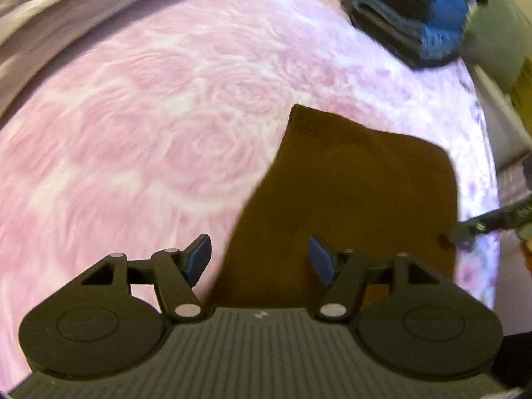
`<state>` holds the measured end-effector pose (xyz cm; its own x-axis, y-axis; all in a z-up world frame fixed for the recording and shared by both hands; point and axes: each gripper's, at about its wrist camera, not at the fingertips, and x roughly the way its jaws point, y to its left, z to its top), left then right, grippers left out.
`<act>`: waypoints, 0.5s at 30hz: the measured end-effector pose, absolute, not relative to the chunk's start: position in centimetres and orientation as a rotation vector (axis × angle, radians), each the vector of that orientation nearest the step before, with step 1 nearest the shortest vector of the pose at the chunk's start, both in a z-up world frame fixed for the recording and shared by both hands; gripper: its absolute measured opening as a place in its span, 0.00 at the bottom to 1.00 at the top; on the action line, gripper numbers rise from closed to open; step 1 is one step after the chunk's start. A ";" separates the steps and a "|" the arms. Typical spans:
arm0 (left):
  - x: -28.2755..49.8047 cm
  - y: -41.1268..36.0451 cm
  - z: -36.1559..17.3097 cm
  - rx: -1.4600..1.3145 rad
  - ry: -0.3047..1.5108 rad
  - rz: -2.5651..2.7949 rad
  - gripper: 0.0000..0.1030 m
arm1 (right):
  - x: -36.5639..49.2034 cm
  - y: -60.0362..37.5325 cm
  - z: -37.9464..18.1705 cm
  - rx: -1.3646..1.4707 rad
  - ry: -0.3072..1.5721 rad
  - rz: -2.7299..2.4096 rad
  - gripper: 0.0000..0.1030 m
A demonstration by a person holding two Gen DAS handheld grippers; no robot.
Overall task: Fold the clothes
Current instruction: 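Grasp the cardigan edge with the left gripper while the right gripper grasps another edge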
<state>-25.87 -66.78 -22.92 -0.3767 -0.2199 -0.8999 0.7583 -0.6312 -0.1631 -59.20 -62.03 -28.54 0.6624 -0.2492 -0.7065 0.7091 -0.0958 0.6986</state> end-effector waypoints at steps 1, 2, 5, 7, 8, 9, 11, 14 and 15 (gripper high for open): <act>-26.5 -68.1 -24.1 1.258 0.772 -2.070 0.59 | -59.1 -62.0 -28.9 1.469 0.392 -0.848 0.69; -26.9 -69.0 -25.2 1.294 0.786 -2.089 0.59 | -59.1 -61.9 -29.2 1.480 0.386 -0.858 0.61; -28.2 -70.6 -28.0 1.389 0.919 -2.166 0.56 | -59.3 -61.6 -30.0 1.517 0.372 -0.886 0.28; -29.0 -70.7 -28.9 1.441 0.977 -2.225 0.57 | -59.8 -61.4 -30.4 1.541 0.349 -0.892 0.25; -29.3 -70.6 -29.1 1.460 0.980 -2.253 0.57 | -59.9 -61.4 -30.4 1.544 0.344 -0.896 0.24; -29.6 -70.5 -29.2 1.474 0.981 -2.271 0.57 | -60.0 -61.4 -30.3 1.544 0.339 -0.900 0.24; -29.7 -70.6 -29.2 1.477 0.994 -2.287 0.44 | -60.1 -61.3 -30.4 1.549 0.320 -0.901 0.25; -29.3 -71.8 -29.4 1.438 1.092 -2.289 0.11 | -60.1 -61.2 -30.8 1.558 0.275 -0.902 0.25; -29.1 -71.8 -29.1 1.423 1.113 -2.298 0.10 | -60.0 -61.2 -31.0 1.563 0.259 -0.903 0.25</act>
